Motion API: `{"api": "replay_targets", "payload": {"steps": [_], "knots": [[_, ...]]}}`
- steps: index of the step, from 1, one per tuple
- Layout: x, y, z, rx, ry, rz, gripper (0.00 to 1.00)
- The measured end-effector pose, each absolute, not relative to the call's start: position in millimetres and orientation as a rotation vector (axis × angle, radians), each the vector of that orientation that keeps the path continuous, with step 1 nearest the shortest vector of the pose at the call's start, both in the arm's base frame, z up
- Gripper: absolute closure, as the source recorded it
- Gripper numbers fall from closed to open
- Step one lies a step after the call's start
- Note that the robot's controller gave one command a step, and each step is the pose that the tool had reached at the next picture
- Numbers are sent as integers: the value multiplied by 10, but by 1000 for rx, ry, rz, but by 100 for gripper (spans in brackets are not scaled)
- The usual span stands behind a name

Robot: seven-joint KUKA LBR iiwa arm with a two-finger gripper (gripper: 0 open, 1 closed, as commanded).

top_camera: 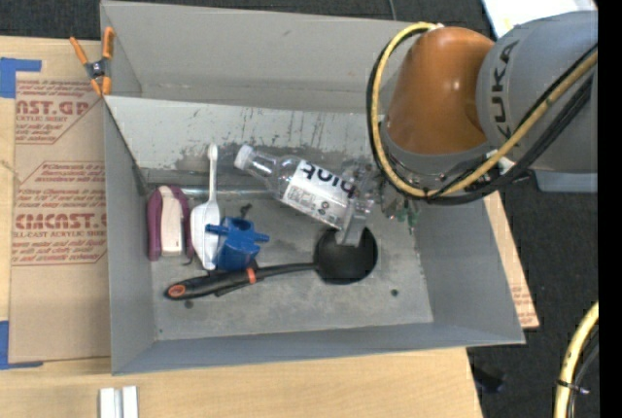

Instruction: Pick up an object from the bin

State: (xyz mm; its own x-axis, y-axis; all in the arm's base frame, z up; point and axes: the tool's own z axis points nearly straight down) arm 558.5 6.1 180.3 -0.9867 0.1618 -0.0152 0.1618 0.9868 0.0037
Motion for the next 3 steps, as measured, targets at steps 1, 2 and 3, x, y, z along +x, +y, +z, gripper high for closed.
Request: {"api": "replay_targets", "payload": {"steps": [1, 2, 3], "knots": [[5647, 115, 1260, 337, 3103, 7, 100], [5611, 114, 1010, 394, 3103, 6, 100], [5667, 161, 1708, 379, 3106, 6, 100]]}}
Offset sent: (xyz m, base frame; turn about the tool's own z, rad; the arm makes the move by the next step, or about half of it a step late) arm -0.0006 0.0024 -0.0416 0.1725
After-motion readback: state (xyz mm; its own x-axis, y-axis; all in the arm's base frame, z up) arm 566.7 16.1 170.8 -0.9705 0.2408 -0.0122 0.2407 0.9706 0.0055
